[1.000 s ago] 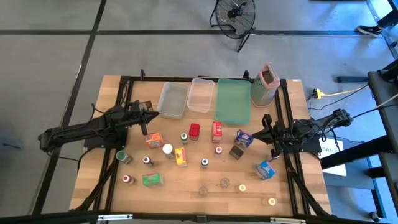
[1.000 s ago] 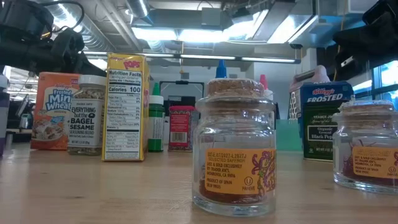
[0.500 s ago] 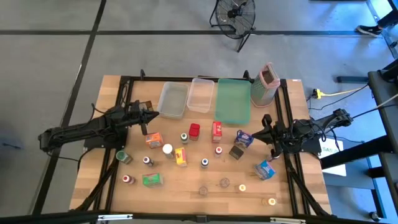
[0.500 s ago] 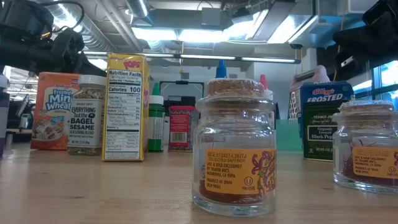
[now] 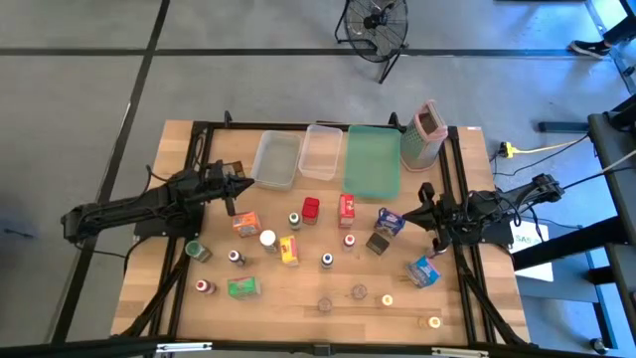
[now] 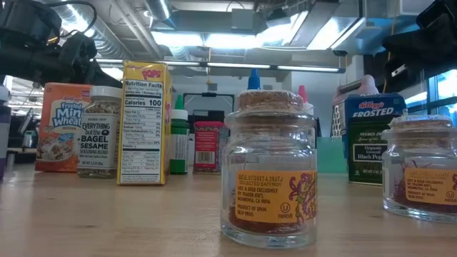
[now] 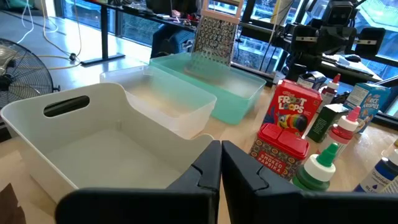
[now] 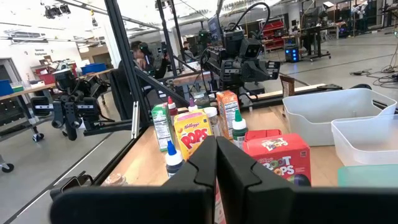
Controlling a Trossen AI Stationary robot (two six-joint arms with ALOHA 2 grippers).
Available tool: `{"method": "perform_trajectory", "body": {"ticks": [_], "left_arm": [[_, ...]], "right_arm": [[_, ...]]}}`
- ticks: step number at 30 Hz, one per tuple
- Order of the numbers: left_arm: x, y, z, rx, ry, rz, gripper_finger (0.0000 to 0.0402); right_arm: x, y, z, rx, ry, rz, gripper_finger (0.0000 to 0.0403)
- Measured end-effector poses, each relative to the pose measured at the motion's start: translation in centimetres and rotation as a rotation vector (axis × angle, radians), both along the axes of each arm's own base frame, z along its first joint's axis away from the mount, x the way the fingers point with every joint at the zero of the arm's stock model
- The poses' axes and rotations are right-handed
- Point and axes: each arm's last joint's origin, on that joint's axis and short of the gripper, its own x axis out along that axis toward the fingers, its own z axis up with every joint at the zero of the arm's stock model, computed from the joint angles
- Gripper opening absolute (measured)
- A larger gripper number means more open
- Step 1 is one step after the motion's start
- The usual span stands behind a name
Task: Pick & Place Kitchen Items
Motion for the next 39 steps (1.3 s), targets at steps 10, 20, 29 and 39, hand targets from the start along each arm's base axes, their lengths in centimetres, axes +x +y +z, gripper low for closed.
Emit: {"method": "perform_trajectory", "body": {"ticks": [10, 20, 29, 39], "left_arm": [[0.0, 0.0, 0.0, 0.000, 0.000, 0.000, 0.0006], [0.0, 0.0, 0.0, 0.000, 0.000, -0.001, 0.0006], [0.0, 0.0, 0.0, 0.000, -0.001, 0.000, 0.0006], [0.0, 0.0, 0.0, 0.000, 0.000, -0.001, 0.0006]], "right_arm": [[0.0, 0.0, 0.0, 0.000, 0.000, 0.000, 0.0009], [0.0, 0.0, 0.0, 0.000, 0.000, 0.001, 0.0009], [0.0, 0.0, 0.2, 0.021, -0.019, 0.013, 0.0009], [-0.4, 0.0, 1.9, 0.170, -0.097, 0.070, 0.0009]]}}
